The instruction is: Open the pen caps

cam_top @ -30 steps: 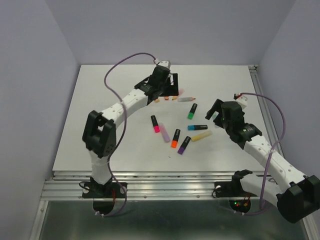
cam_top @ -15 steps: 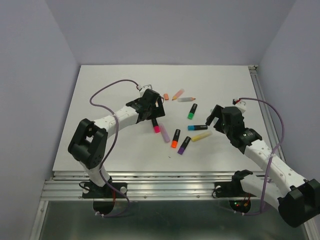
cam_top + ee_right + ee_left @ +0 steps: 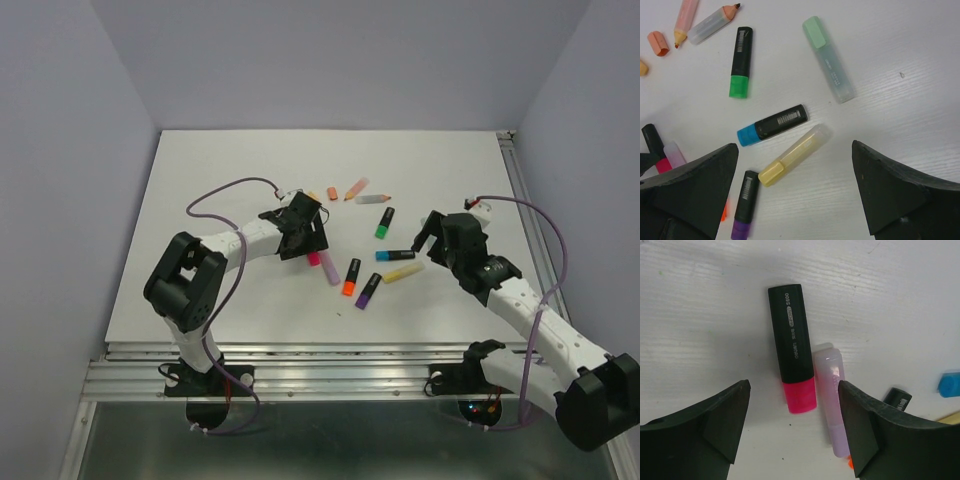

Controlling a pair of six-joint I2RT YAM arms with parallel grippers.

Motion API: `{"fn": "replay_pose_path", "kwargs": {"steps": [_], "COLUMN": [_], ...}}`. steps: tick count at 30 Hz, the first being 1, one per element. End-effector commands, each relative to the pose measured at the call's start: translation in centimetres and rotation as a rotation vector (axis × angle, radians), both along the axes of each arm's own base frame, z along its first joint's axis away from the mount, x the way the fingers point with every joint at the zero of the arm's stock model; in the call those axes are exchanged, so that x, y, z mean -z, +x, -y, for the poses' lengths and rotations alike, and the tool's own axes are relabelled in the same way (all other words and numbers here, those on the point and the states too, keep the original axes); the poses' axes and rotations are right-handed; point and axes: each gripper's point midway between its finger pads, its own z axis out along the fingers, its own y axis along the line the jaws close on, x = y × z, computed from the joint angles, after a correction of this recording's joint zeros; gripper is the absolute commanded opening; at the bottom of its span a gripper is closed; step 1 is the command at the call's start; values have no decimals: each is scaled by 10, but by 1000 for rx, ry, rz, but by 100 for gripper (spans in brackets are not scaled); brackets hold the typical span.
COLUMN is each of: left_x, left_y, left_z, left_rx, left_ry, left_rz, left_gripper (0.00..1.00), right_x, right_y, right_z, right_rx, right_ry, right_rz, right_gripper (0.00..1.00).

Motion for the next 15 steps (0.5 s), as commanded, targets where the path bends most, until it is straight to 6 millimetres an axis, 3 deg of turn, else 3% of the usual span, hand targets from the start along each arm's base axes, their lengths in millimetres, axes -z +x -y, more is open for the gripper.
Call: {"fn": "replay_pose_path", "kwargs": {"steps": [1, 5, 15], "left_x": [11, 23, 25], "left_y": [-14, -18, -22], "left_z": [3, -2, -9], "left_rx": [14, -9, -26], "left_ry": [16, 47, 61], "left_rz": [-38, -70, -72], "left_gripper": [82, 76, 75], "right_x": [8, 12, 16], "right_y": [0, 2, 2], "right_z": [7, 6, 9], "right_rx": [18, 16, 19], "right_ry": [-39, -42, -65], "right_rz": [-13, -24, -37], "right_gripper": [100, 100, 100]}}
